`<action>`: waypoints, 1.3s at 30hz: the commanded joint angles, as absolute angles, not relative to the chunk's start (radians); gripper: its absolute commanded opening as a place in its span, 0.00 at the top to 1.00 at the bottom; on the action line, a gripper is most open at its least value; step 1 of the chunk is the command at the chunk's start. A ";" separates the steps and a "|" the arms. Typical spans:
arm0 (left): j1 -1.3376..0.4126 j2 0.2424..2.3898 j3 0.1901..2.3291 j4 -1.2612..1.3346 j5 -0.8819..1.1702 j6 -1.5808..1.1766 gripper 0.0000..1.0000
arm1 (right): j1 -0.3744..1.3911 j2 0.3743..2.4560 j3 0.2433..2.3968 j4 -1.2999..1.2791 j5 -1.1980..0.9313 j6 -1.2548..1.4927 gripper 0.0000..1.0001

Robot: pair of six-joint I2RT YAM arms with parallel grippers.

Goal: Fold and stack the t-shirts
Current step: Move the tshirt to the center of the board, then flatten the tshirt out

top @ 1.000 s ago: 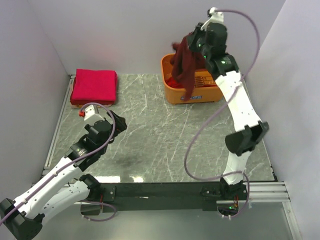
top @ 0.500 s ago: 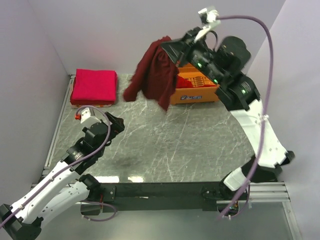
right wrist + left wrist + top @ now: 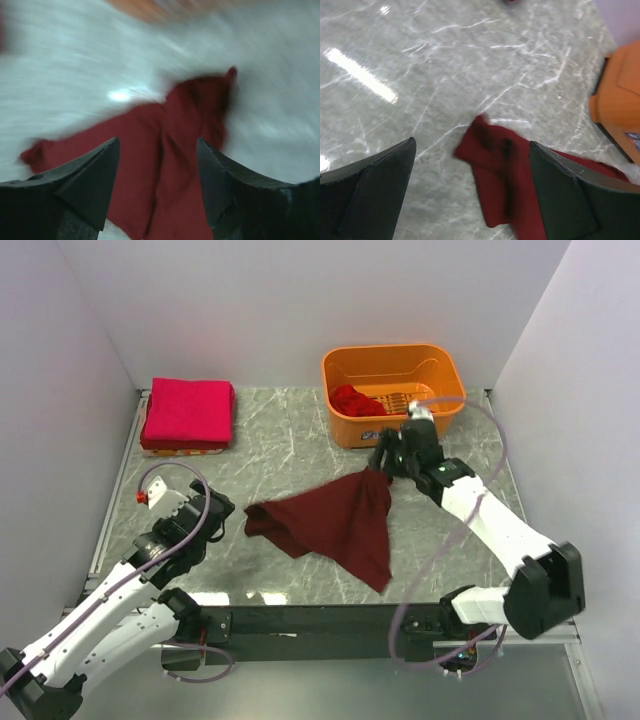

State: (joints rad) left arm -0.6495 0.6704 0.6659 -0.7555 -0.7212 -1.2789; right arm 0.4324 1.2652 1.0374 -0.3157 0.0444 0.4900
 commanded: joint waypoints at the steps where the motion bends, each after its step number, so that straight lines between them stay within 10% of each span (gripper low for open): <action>1: -0.650 0.693 0.657 -0.827 -0.758 -1.373 0.01 | 0.406 1.243 0.996 -0.380 0.187 0.566 0.30; 18: -0.606 1.164 0.767 -0.353 -0.445 -0.993 0.02 | 0.407 1.023 0.649 -0.477 0.011 0.572 0.29; 36: -0.558 1.600 0.914 -0.364 -0.353 -0.979 0.30 | 0.452 1.143 0.552 -0.410 -0.081 0.569 0.30; 39: -0.555 1.614 0.930 -0.360 -0.347 -0.971 0.50 | 0.475 1.166 0.557 -0.419 -0.054 0.574 0.30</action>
State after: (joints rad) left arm -0.5591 1.5997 0.9073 -0.3771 -0.3603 -0.9680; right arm 0.4515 1.1473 0.5354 -0.4343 -0.0765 0.5789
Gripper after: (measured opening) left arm 0.547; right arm 0.698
